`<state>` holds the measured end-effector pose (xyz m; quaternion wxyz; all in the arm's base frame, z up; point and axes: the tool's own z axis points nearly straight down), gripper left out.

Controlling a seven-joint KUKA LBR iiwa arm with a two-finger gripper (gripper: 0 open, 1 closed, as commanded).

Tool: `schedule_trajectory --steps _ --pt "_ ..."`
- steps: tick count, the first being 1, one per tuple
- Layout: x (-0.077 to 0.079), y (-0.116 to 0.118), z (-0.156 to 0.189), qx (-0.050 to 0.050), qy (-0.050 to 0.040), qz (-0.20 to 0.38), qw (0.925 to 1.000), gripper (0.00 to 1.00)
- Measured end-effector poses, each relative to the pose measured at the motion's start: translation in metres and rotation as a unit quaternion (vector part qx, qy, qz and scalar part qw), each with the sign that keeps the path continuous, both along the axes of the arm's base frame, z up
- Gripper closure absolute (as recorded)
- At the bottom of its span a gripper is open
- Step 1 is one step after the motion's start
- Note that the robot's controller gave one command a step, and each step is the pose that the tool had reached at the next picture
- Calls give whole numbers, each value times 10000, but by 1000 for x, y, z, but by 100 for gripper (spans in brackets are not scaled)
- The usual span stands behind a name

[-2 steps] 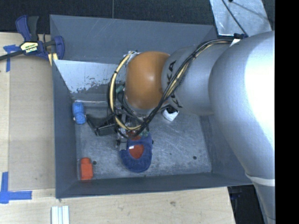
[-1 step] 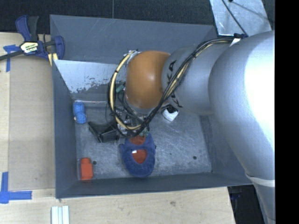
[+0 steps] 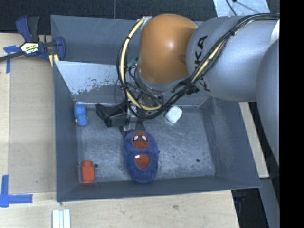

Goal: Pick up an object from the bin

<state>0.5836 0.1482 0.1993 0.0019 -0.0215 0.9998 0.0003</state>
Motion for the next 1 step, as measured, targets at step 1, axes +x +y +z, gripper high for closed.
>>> schedule_trajectory --steps 1 --pt "-13 9 182 -2 -1 507 9987 100"
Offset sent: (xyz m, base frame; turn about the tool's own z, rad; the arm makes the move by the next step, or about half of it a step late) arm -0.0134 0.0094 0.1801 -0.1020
